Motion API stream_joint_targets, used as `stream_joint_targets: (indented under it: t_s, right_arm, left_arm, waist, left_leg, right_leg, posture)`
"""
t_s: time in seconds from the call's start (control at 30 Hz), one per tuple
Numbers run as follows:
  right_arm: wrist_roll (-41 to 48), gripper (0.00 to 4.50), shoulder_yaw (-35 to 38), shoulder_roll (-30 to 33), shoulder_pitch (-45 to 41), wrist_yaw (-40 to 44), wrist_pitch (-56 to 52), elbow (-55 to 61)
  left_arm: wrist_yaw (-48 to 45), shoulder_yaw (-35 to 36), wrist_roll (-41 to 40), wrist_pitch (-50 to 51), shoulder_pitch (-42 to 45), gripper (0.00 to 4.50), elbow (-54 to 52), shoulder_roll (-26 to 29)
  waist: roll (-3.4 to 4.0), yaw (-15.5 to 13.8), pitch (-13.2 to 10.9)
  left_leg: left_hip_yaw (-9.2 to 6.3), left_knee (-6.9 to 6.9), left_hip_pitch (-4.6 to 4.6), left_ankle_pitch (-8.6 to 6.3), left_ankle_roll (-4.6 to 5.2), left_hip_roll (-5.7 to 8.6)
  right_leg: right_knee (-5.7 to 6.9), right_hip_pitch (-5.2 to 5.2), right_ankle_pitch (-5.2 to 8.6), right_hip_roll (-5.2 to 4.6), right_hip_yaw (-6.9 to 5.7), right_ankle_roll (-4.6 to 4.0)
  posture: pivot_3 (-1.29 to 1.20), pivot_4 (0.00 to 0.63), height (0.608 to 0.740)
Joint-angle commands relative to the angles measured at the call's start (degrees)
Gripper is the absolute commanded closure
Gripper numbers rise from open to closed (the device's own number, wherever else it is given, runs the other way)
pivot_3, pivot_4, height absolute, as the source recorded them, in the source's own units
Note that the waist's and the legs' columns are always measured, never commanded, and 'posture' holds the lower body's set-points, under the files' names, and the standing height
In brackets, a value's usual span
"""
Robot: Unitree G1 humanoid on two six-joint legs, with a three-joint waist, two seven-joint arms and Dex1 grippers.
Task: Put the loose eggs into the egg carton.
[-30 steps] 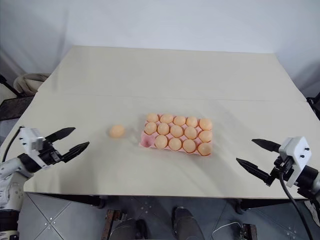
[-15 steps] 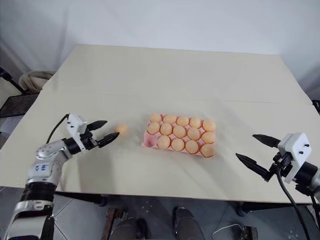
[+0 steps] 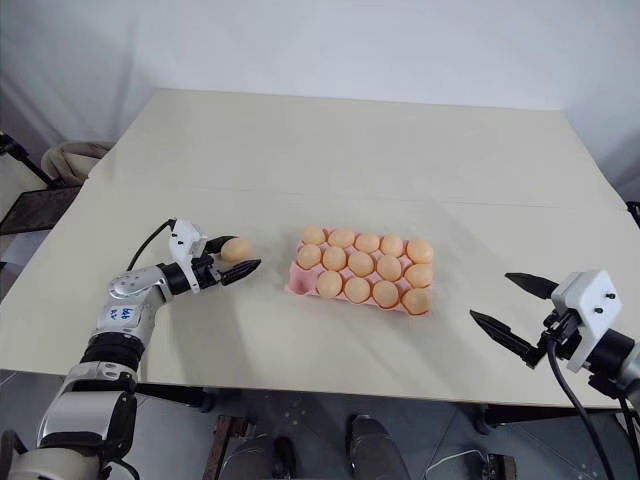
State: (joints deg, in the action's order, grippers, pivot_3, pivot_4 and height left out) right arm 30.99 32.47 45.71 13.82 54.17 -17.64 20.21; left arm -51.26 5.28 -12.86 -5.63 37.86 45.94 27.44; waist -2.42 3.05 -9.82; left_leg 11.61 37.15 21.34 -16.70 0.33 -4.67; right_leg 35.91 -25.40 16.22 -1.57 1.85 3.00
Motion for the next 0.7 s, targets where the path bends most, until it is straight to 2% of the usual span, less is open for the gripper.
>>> stream_joint_targets:
  t_s: [0.03,0.13,0.27,0.53,0.7]
  right_arm:
    - [0.9,0.00,2.6,0.3,-0.1,-0.5,0.3,1.6]
    - [0.8,0.00,2.4,0.3,0.0,-0.6,0.4,1.5]
    - [0.6,0.00,2.0,0.4,-0.4,-0.7,0.6,1.2]
    - [1.0,0.00,1.6,0.0,-1.2,0.5,1.7,0.6]
    - [0.7,0.00,2.2,-0.2,0.3,1.0,1.8,0.9]
  left_arm:
    - [-0.6,0.7,0.3,-3.2,1.0,1.49,1.8,-0.3]
    - [-1.7,0.7,0.1,-3.6,0.6,2.37,1.7,-0.1]
    - [-5.7,0.3,-1.1,-1.4,0.4,2.37,-1.3,0.3]
    - [-21.0,-4.3,-4.8,5.0,0.8,2.37,-15.4,0.2]
    - [-23.7,-7.3,-4.0,5.7,1.9,2.37,-16.1,-2.2]
  waist:
    - [0.00,0.0,0.0]
    - [0.00,0.0,0.0]
    - [0.00,0.0,0.0]
    - [0.00,0.0,0.0]
    - [0.00,0.0,0.0]
  left_leg:
    - [0.00,0.00,0.00,0.01,0.02,0.00]
    - [0.00,0.00,0.00,0.01,0.02,0.00]
    - [0.01,0.01,0.00,0.02,0.02,0.00]
    - [0.01,0.01,0.03,0.07,-0.08,0.02]
    - [0.00,0.06,0.03,0.08,-0.08,0.08]
  right_leg:
    - [0.00,0.00,0.00,0.00,0.00,0.00]
    - [0.02,0.00,0.00,0.01,-0.01,0.00]
    - [0.02,0.00,0.00,0.01,-0.02,0.00]
    - [0.01,0.00,0.00,0.02,-0.03,0.00]
    - [0.04,0.01,0.00,0.05,-0.01,0.01]
  posture:
    - [0.00,0.150,0.740]
    - [0.00,0.150,0.740]
    - [0.00,0.150,0.740]
    - [0.00,0.150,0.740]
    - [0.00,0.150,0.740]
